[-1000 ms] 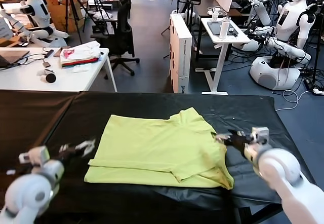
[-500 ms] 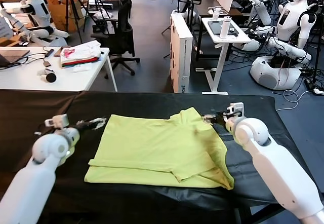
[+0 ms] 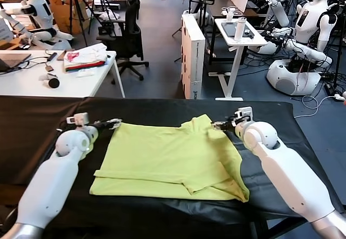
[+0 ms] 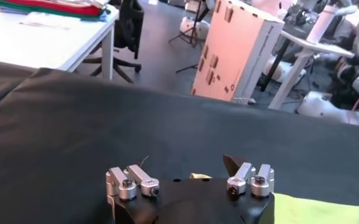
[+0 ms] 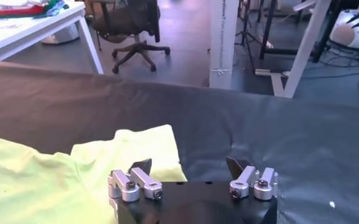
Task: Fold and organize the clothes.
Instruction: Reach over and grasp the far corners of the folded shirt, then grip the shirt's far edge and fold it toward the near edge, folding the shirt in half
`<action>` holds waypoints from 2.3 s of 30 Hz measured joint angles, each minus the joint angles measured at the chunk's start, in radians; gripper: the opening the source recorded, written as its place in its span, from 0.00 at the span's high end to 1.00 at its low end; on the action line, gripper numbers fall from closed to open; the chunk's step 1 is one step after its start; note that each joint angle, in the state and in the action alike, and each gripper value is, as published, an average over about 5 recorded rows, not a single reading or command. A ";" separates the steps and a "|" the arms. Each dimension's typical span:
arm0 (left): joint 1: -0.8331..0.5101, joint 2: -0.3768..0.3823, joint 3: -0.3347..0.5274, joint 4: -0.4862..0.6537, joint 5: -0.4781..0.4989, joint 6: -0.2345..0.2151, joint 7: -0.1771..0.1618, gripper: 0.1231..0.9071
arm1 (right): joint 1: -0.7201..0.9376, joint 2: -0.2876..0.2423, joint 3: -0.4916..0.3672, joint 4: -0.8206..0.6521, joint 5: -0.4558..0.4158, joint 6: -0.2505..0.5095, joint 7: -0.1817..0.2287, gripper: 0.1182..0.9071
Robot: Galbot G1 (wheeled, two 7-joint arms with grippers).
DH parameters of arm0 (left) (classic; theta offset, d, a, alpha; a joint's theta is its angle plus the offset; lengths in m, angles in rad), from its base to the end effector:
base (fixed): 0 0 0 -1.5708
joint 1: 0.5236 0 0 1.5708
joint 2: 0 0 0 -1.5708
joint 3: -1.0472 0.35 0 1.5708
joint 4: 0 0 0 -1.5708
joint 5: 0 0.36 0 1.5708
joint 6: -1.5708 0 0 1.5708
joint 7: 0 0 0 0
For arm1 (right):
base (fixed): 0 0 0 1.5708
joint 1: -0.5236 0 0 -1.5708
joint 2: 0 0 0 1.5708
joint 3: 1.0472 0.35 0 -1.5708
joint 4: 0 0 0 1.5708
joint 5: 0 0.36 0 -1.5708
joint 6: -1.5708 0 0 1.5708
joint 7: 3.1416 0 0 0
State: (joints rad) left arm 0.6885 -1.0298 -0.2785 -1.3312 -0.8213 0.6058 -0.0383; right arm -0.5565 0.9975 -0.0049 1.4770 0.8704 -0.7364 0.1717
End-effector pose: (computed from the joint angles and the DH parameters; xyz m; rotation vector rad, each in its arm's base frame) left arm 0.4640 0.1515 -0.2713 -0.1502 -2.5370 0.2522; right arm 0.4711 -0.0563 -0.2249 0.3439 -2.4623 0.0431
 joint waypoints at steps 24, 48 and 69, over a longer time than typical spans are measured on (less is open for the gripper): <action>0.026 0.000 0.006 -0.024 0.000 0.006 0.010 0.87 | -0.010 0.021 0.008 -0.017 -0.007 0.001 -0.007 0.97; 0.297 0.118 -0.182 -0.411 -0.128 0.022 -0.021 0.95 | -0.235 -0.106 0.180 0.279 0.035 0.052 -0.022 0.97; 0.696 0.114 -0.402 -0.694 -0.106 0.007 -0.016 0.95 | -0.660 -0.292 0.377 0.646 0.063 0.000 0.048 0.97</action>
State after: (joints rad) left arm 1.3848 -0.9162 -0.6804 -2.0254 -0.9277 0.6129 -0.0539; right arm -1.2167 0.7052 0.3724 2.1232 0.9330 -0.7364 0.2200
